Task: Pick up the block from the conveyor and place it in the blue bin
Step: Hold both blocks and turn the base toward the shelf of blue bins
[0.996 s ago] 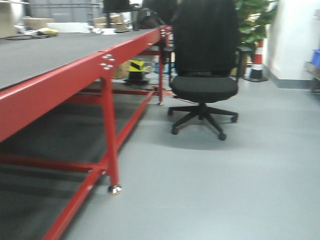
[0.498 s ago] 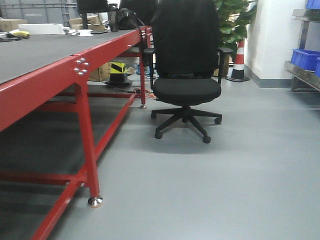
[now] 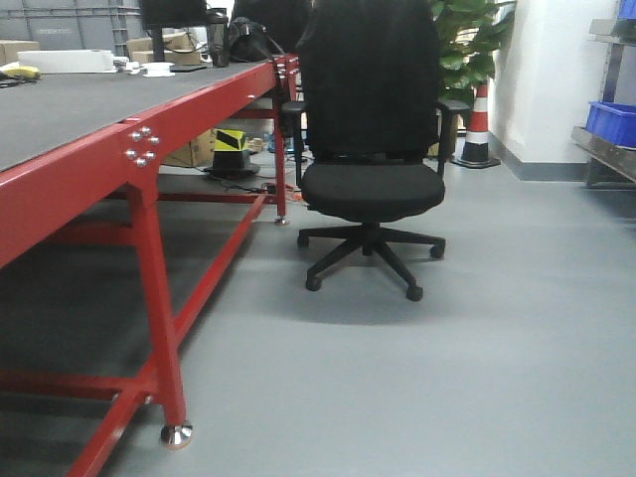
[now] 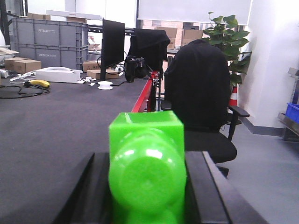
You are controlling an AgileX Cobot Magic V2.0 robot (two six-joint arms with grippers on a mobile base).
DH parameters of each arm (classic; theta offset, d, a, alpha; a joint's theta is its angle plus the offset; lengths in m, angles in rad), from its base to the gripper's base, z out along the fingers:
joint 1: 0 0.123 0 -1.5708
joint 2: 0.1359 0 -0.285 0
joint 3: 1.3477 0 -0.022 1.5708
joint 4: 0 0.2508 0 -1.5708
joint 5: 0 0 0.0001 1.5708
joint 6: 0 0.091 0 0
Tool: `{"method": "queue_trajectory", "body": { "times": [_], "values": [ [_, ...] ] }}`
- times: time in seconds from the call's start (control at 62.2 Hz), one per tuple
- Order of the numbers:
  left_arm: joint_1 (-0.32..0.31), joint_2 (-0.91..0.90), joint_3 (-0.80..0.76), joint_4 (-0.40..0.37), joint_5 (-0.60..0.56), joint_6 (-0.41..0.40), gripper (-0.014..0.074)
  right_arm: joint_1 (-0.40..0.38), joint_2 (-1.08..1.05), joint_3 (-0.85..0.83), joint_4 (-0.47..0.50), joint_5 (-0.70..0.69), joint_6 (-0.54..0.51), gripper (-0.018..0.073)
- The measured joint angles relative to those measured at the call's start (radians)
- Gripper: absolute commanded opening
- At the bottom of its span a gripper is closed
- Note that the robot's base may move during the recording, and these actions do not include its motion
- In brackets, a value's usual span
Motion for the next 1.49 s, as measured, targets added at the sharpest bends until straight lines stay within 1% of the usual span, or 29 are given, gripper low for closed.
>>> {"method": "queue_trajectory", "body": {
  "times": [1.494],
  "values": [
    [0.000,0.000,0.000,0.000,0.000,0.000,-0.0111,0.000,0.000,0.000,0.000,0.000,0.000,-0.0154]
  ]
}}
